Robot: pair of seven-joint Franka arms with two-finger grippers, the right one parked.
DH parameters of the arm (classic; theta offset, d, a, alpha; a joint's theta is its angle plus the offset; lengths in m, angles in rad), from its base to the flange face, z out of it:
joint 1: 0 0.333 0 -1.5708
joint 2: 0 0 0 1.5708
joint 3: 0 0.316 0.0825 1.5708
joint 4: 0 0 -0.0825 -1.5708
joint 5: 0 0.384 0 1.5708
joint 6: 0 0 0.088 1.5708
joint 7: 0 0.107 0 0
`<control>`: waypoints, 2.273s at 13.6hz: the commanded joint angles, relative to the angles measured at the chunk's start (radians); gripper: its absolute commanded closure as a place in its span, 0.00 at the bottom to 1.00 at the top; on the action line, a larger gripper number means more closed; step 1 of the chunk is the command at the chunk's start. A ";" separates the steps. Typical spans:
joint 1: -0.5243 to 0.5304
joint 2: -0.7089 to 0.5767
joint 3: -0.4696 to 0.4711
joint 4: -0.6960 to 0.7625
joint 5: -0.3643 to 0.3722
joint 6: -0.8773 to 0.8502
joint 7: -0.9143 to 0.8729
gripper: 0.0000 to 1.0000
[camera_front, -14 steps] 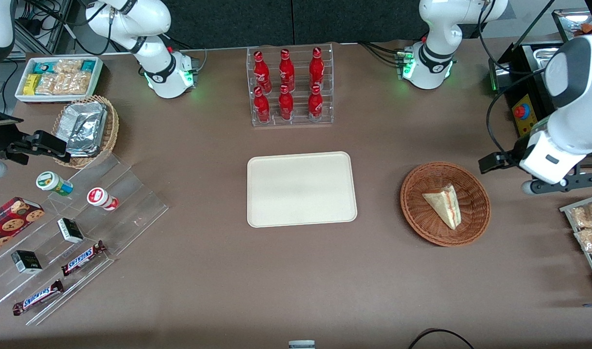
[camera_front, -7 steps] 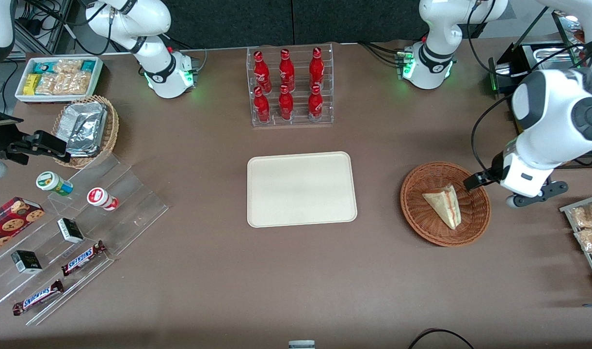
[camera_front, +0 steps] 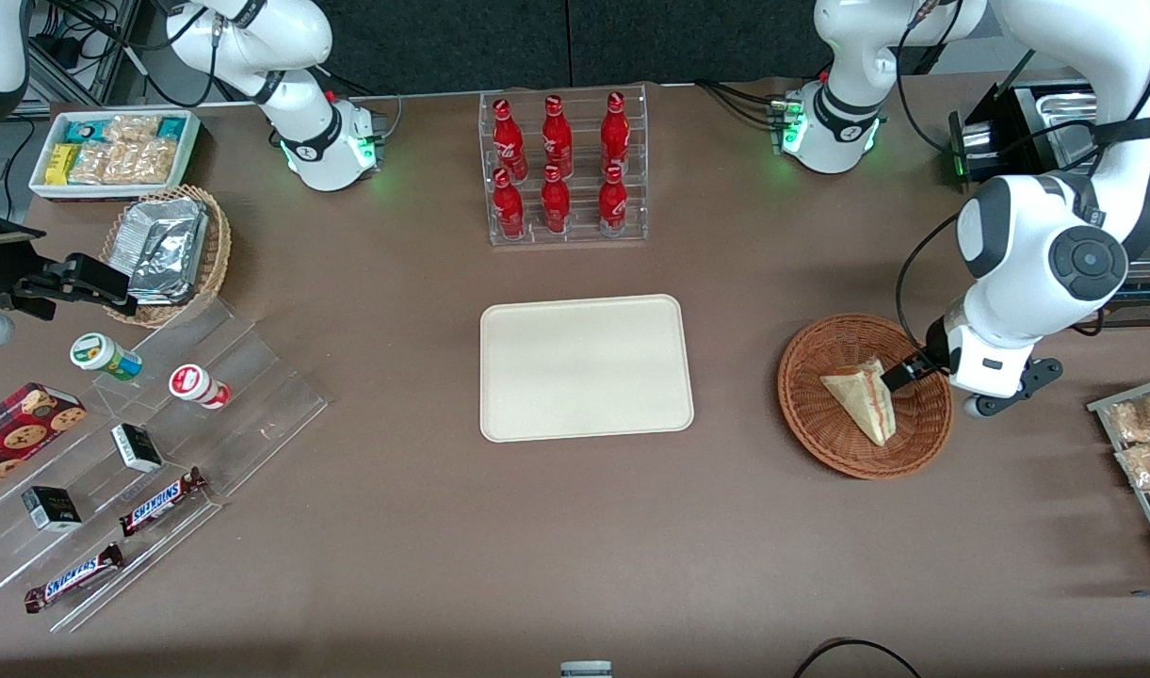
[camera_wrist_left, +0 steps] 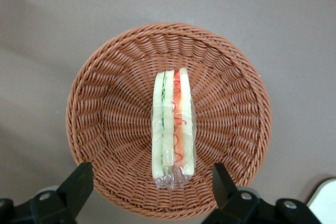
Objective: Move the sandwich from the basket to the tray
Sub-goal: 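Lower the open left gripper around the sandwich and close on it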
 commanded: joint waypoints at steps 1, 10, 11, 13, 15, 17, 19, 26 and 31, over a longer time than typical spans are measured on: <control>0.002 -0.003 -0.003 -0.043 0.024 0.063 -0.052 0.00; -0.010 0.005 -0.005 -0.119 0.041 0.170 -0.097 0.00; -0.010 0.003 -0.005 -0.132 0.041 0.199 -0.103 0.00; -0.010 0.005 -0.005 -0.145 0.041 0.229 -0.105 0.00; -0.010 0.008 -0.006 -0.145 0.041 0.232 -0.118 0.00; -0.012 0.017 -0.008 -0.145 0.041 0.244 -0.123 0.00; -0.037 0.029 -0.010 -0.146 0.041 0.267 -0.158 0.00; -0.041 0.054 -0.008 -0.148 0.042 0.281 -0.166 0.00; -0.035 0.071 -0.008 -0.146 0.055 0.287 -0.166 0.00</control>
